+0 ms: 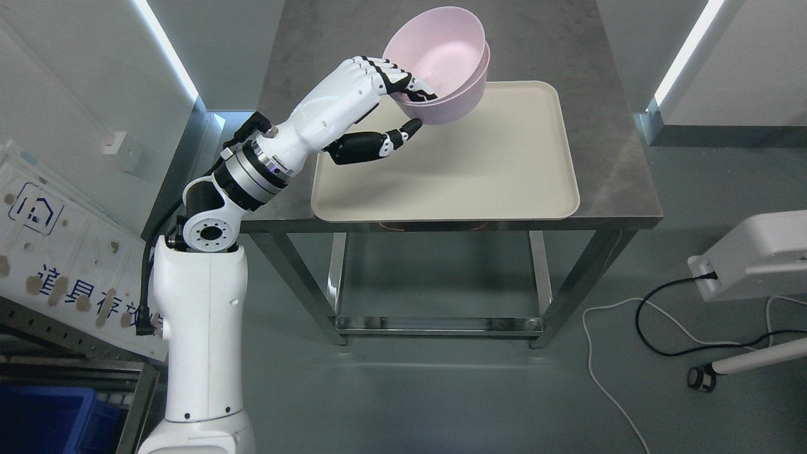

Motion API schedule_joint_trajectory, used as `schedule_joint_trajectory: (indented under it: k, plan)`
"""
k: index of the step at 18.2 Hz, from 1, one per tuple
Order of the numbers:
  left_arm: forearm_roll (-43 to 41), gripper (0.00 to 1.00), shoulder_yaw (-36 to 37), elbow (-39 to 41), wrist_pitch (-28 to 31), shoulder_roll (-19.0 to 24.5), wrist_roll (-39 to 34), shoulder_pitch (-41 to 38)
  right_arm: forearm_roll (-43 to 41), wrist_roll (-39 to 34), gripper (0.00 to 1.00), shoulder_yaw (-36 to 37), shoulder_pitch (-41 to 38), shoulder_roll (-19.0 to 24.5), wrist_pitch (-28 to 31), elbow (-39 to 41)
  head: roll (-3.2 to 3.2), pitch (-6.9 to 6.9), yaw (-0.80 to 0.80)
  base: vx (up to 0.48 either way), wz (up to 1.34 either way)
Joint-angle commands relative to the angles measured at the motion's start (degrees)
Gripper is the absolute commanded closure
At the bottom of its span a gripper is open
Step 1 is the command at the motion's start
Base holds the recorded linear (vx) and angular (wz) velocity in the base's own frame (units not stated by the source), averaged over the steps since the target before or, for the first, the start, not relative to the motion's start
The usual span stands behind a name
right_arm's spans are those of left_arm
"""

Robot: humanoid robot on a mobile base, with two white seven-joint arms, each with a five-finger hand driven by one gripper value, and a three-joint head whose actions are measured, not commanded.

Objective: Stack pink IKEA bowls on left shelf middle
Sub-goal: 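Hold the stacked bowls aloft in the left hand while turning toward the blue bins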

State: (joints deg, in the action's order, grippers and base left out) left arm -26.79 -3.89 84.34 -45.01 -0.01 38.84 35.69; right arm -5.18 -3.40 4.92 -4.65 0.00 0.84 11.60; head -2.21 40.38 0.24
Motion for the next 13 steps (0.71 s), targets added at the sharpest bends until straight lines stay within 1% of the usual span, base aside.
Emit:
schedule_joint_trajectory:
  k: [1,7,13]
  plan:
    - [0.25,0.98,-4.19,0.3,0.01,1.01,-0.26,-0.71,0.0,-0.12,0.0,0.0,-0.01,-1.0,0.04,0.0,0.0,0.0,0.0,-0.049,-0.11]
    - [1.75,0.96,-4.46,-1.11,0.01,1.01,-0.7,-1.59,0.0,-0.03,0.0,0.0,-0.01,-1.0,0.04,0.0,0.0,0.0,0.0,-0.084,-0.15]
    - [2.8,0.98,-4.55,-1.73,0.01,1.01,-0.08,-1.59,0.0,-0.03,0.0,0.0,-0.01,-1.0,0.04,0.0,0.0,0.0,0.0,-0.193,-0.14]
